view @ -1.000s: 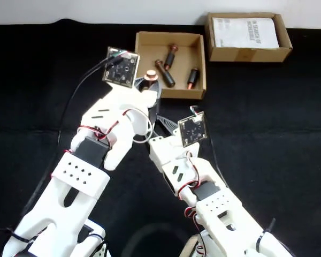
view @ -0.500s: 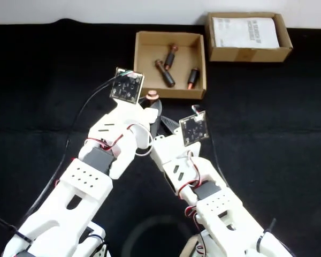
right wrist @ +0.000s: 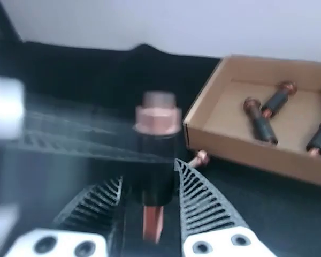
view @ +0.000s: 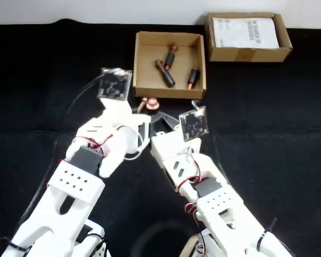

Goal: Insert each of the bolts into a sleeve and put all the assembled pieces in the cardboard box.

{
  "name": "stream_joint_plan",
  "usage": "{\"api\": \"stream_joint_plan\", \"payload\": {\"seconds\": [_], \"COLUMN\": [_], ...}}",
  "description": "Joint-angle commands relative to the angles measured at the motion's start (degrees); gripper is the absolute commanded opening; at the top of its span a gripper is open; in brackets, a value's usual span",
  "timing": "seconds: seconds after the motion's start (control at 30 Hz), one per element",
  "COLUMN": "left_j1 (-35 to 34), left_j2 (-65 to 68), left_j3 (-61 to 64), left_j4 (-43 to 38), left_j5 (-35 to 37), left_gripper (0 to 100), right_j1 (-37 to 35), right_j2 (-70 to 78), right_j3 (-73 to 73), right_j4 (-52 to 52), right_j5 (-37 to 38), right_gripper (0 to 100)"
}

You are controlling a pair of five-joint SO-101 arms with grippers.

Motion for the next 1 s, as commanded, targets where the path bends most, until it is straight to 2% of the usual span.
{"api": "stream_joint_plan", "payload": {"seconds": [0.0, 0.2, 0.4, 0.47, 0.57, 0.6, 0.77, 0.97], "left_j1": [1.1, 0.8, 0.6, 0.6, 0.5, -0.2, -6.5, -18.6], "left_j2": [-2.6, -11.6, -27.0, -31.8, -37.8, -39.4, -44.6, -46.9], "left_j3": [-4.0, -6.5, -6.2, -6.1, -6.1, -6.1, -3.5, 3.7], "left_j4": [8.3, 18.9, 23.0, 23.8, 23.9, 23.8, 23.7, 23.8], "left_j5": [0.5, 0.4, 0.4, 0.4, 0.4, 0.3, -3.3, -5.4], "left_gripper": [25, 25, 24, 19, 6, 1, 1, 1], "right_j1": [0.9, 0.9, 0.9, 0.9, 1.5, 1.7, 2.7, 4.0], "right_j2": [0.0, 0.0, 0.0, 0.0, 0.3, 1.0, 8.4, 18.8], "right_j3": [-5.8, -7.2, -7.1, -9.2, -16.0, -18.5, -29.2, -46.2], "right_j4": [0.4, 0.7, 2.0, 6.9, 18.2, 20.9, 26.8, 38.5], "right_j5": [-0.2, -0.2, -0.5, -1.1, -7.0, -8.4, -9.2, -13.4], "right_gripper": [0.6, 0.6, 0.6, 0.6, 0.6, 0.6, 0.6, 0.6]}}
